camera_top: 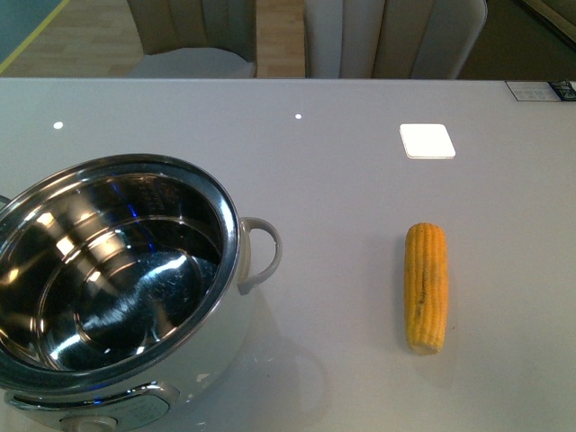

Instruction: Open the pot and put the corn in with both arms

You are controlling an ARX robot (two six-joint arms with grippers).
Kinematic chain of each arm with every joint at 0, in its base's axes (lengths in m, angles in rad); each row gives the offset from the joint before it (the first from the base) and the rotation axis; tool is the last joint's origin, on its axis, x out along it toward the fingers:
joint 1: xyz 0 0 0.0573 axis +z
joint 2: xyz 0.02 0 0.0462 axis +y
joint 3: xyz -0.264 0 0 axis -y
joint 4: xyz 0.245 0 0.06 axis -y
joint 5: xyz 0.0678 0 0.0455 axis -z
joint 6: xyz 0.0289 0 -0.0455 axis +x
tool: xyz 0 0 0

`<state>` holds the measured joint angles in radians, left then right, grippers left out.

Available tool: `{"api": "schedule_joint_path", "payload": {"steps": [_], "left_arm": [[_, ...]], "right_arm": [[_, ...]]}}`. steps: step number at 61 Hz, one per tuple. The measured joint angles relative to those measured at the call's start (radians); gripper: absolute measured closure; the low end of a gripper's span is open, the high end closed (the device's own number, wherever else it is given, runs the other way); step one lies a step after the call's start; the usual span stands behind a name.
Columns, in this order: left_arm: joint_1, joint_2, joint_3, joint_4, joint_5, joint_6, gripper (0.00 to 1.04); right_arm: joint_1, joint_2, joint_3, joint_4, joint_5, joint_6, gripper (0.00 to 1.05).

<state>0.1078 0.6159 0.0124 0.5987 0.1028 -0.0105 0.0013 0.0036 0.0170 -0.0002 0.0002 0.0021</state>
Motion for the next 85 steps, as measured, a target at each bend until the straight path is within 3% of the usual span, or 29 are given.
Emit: {"api": "schedule_joint_path", "payload": {"steps": [3,9,63,68,85], "left_arm": [[-0.047,-0.035,0.0,-0.032,-0.073,0.0,1.01],[-0.101,-0.1,0.0,-0.09,-0.093,0.002,1.01],[-0.105,-0.445,0.0,-0.427,-0.103,0.002,1.01],[-0.105,-0.563,0.0,-0.577,-0.103,0.002,1.01],[-0.105,-0.61,0.0,-0.597,-0.103,0.002,1.01]], "right_arm": [[0.0,0.0,0.0,0.0,0.0,0.0,0.09],[0.0,0.0,0.0,0.0,0.0,0.0,0.09],[0.0,0.0,0.0,0.0,0.0,0.0,0.09],[0.0,0.0,0.0,0.0,0.0,0.0,0.09],[0.0,0.0,0.0,0.0,0.0,0.0,0.09]]}}
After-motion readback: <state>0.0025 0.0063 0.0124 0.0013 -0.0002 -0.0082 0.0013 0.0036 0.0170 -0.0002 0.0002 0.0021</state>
